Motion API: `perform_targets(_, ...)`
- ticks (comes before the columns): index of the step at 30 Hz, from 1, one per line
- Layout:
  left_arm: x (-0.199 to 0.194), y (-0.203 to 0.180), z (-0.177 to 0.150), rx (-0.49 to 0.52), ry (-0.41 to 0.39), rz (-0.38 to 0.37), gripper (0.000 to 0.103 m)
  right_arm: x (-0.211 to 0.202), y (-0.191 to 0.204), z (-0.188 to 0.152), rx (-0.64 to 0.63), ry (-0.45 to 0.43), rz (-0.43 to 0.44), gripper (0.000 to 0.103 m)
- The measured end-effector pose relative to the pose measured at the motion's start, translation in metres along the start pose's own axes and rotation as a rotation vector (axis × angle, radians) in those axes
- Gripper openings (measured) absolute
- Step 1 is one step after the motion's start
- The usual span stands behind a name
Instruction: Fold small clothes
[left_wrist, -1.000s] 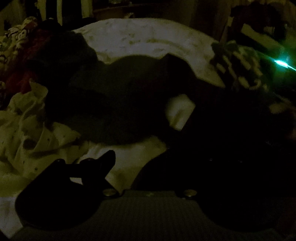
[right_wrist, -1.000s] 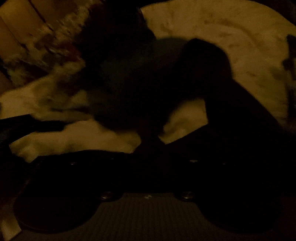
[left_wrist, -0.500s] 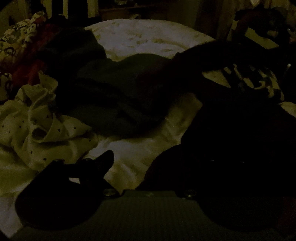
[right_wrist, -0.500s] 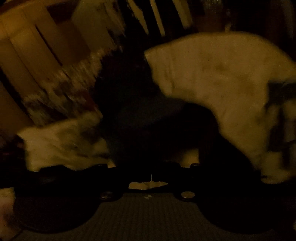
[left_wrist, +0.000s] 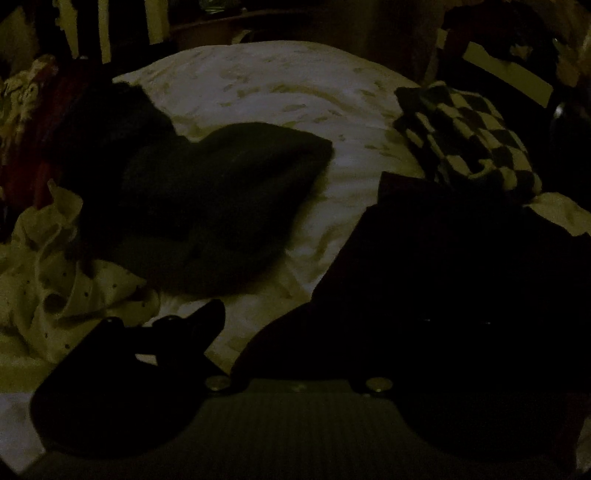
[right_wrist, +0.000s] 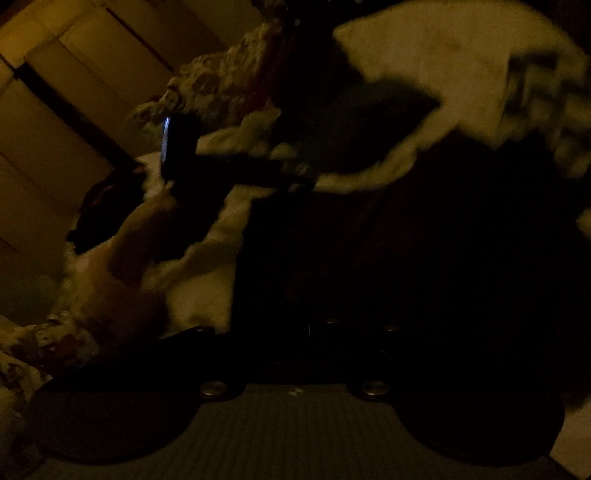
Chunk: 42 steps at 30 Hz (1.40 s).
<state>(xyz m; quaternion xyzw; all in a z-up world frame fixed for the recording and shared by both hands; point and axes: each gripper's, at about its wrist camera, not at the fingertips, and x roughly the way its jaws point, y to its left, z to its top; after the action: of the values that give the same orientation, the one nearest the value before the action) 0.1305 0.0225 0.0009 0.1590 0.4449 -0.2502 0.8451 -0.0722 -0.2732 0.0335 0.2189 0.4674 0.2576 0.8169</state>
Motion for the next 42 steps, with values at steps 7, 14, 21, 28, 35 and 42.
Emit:
perform_targets(7,0.004,-0.021,0.009,0.06,0.027,0.024,0.091,0.065,0.012,-0.022,0.015,0.128,0.147,0.01)
perform_targets(14,0.028,-0.036,0.01,0.132,0.061,0.061,0.098,0.089,-0.016,-0.009,0.057,0.239,0.013,0.067)
perform_targets(21,0.05,-0.017,0.047,0.009,0.002,0.061,0.092,0.02,-0.036,0.055,-0.005,0.077,-0.188,0.103)
perform_targets(28,0.115,-0.034,0.084,-0.006,0.044,0.125,0.077,0.048,-0.055,0.116,-0.109,-0.157,-0.355,0.103)
perform_targets(35,0.165,-0.034,0.073,-0.12,0.128,0.042,0.073,0.12,-0.144,0.171,0.083,-0.133,-0.473,0.061)
perform_targets(42,0.186,-0.031,0.068,-0.171,0.14,0.012,0.053,0.139,-0.161,0.177,0.124,-0.12,-0.444,0.061)
